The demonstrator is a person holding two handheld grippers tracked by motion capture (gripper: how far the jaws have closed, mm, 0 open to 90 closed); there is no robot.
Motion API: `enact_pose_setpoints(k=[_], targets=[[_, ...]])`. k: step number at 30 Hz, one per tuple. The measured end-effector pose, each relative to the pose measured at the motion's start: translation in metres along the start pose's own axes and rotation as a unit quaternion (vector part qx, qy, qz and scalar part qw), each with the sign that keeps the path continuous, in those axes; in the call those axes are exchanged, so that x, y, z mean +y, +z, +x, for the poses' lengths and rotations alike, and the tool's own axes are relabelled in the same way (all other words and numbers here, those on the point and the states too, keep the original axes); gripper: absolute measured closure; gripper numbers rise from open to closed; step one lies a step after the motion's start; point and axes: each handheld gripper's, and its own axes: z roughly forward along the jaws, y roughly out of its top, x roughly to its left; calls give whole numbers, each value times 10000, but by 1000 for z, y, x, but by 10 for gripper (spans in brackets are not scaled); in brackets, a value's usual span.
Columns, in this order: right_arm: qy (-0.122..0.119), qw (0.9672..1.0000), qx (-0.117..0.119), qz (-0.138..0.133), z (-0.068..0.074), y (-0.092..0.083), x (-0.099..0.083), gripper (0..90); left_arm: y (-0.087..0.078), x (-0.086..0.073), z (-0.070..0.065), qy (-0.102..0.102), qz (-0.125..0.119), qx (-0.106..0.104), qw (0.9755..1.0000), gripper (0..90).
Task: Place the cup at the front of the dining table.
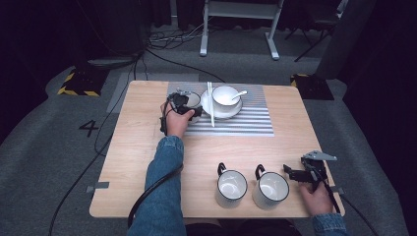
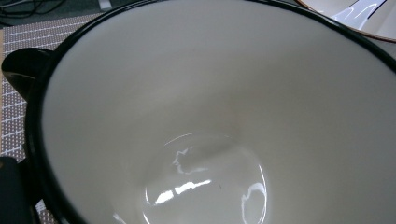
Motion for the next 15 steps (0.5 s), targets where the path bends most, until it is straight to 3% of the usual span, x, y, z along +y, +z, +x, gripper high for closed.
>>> enact_pose_setpoints(k=[4,8,10,15], targets=[[3,10000,2,-2,0,0,0,145,-1,-3,-1,127,-72,41,9999,31],[-1,10000,-3,-2,0,0,0,145,-3,-4,-1,399,56,46,9992,30],[-3,10000,-5,-3,0,0,0,144,-5,-4,-1,435,150,4,9989,29],[-13,10000,-6,-9,0,0,0,145,-5,-6,-3,427,57,106,9990,28]])
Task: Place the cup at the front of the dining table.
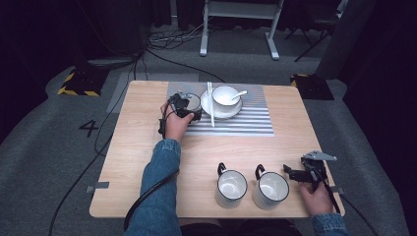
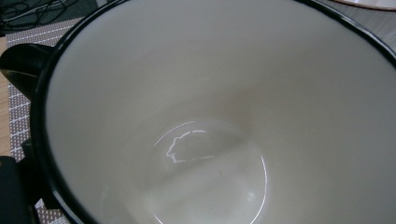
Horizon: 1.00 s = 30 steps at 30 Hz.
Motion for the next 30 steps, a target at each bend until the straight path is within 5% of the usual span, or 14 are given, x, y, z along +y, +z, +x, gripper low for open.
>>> enact_pose_setpoints(k=[13,21,25,30], targets=[[0,10000,0,1,0,0,0,145,-16,6,-5,-58,153,175,9997,25],[16,10000,-40,-12,1,0,0,149,-47,9,-6,-14,92,103,9999,62],[12,10000,-29,2,1,0,0,149,-66,10,-6,-93,-83,53,9999,176],[20,10000,-34,-1,1,0,0,149,-87,12,-11,-52,-213,-25,9998,161]])
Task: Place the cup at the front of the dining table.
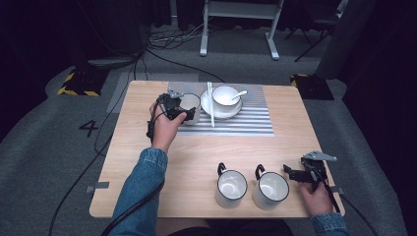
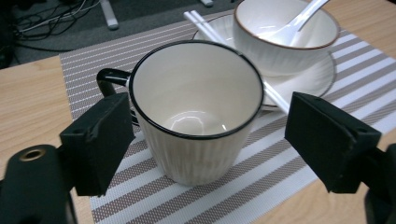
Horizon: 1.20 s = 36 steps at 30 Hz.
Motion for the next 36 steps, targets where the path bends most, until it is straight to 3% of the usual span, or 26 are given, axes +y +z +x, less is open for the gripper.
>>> enact_pose_setpoints(k=[5,10,16,17,18,22,27,29,30,34,36], targets=[[13,10000,5,-1,0,0,0,149,-19,0,-9,76,-70,-126,9999,157],[5,10000,-7,-6,0,0,0,149,-35,-3,-19,318,11,-271,9991,157],[-2,10000,-6,-12,0,0,0,149,-52,-8,-30,251,-39,-417,9988,157],[-3,10000,-6,-10,0,0,0,149,-55,-7,-30,356,-2,-397,9986,157],[-3,10000,-6,-11,0,0,0,149,-59,-8,-33,278,13,-462,9985,157],[-2,10000,-7,-11,0,0,0,149,-74,-11,-39,393,-20,-477,9981,157],[-4,10000,-8,-10,0,0,0,149,-91,-22,-44,351,62,-682,9970,157],[2,10000,-6,-11,0,0,0,149,-98,-25,-43,513,69,-708,9961,157],[-6,10000,-7,-13,0,0,0,149,-103,-27,-43,476,67,-716,9963,157],[-7,10000,-8,-12,0,0,0,149,-125,-37,-43,681,-148,-788,9945,157],[-7,10000,-7,-12,0,0,0,149,-133,-43,-43,641,-223,-850,9941,157]])
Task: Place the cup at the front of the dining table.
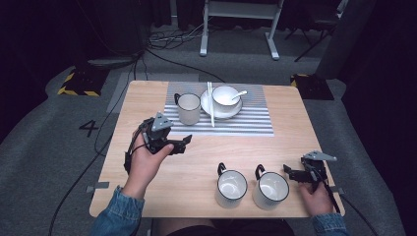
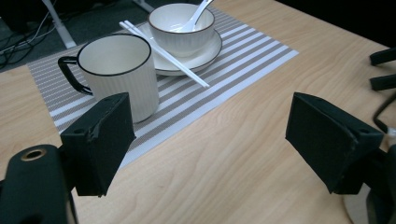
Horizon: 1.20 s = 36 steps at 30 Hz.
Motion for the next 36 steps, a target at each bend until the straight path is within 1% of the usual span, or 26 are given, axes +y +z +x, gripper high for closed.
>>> enact_pose_setpoints(k=[2,3,6,8,10,11,12,14,15,18,20,21,22,24,25,28,29,30,31,32,33,35,36], targets=[[5,10000,1,1,0,0,0,149,-7,-6,-2,3,-13,-30,10000,157],[11,10000,-2,0,0,0,0,149,-10,-8,-2,26,-9,1,10000,156],[12,10000,-7,0,0,0,0,149,-16,-18,-5,56,59,-6,10000,157],[18,10000,-5,2,0,0,0,149,-23,-24,-8,83,76,66,9999,158],[18,10000,-7,2,0,0,0,149,-29,-31,-11,60,5,96,9999,158],[21,10000,-7,3,0,0,0,149,-33,-35,-12,80,3,75,9999,158],[19,10000,-7,3,0,0,0,149,-35,-39,-14,28,-17,99,9999,158],[20,10000,-7,4,0,0,0,149,-39,-45,-17,74,53,74,9999,158],[20,10000,-6,4,0,0,0,149,-41,-48,-18,113,75,105,9999,158],[20,10000,-7,4,0,0,0,149,-47,-57,-23,102,155,171,9997,158],[20,10000,-7,4,0,0,0,149,-50,-63,-25,-3,160,185,9997,158],[21,10000,-7,3,0,0,0,149,-50,-66,-25,-3,201,216,9996,158],[22,10000,-7,6,0,0,0,149,-51,-69,-26,0,290,204,9994,158],[21,10000,-7,3,0,0,0,149,-52,-76,-27,-33,298,109,9995,158],[19,10000,-7,4,0,0,0,149,-51,-79,-27,-106,313,57,9994,158],[19,10000,-7,3,0,0,0,149,-48,-90,-25,-152,356,54,9992,158],[20,10000,-7,4,0,0,0,149,-46,-94,-25,-216,430,31,9988,158],[20,10000,-7,4,0,0,0,149,-44,-97,-24,-315,417,17,9986,160],[22,10000,-6,4,0,0,0,149,-42,-100,-24,-414,429,-43,9982,161],[20,10000,-6,3,0,0,0,149,-40,-104,-24,-568,470,-177,9971,162],[24,10000,-4,4,0,0,0,149,-39,-107,-24,-613,487,-227,9967,162],[23,10000,-5,3,0,0,0,149,-36,-113,-25,-572,613,-191,9963,162],[22,10000,-6,4,0,0,0,149,-34,-116,-26,-555,698,-138,9959,162]])
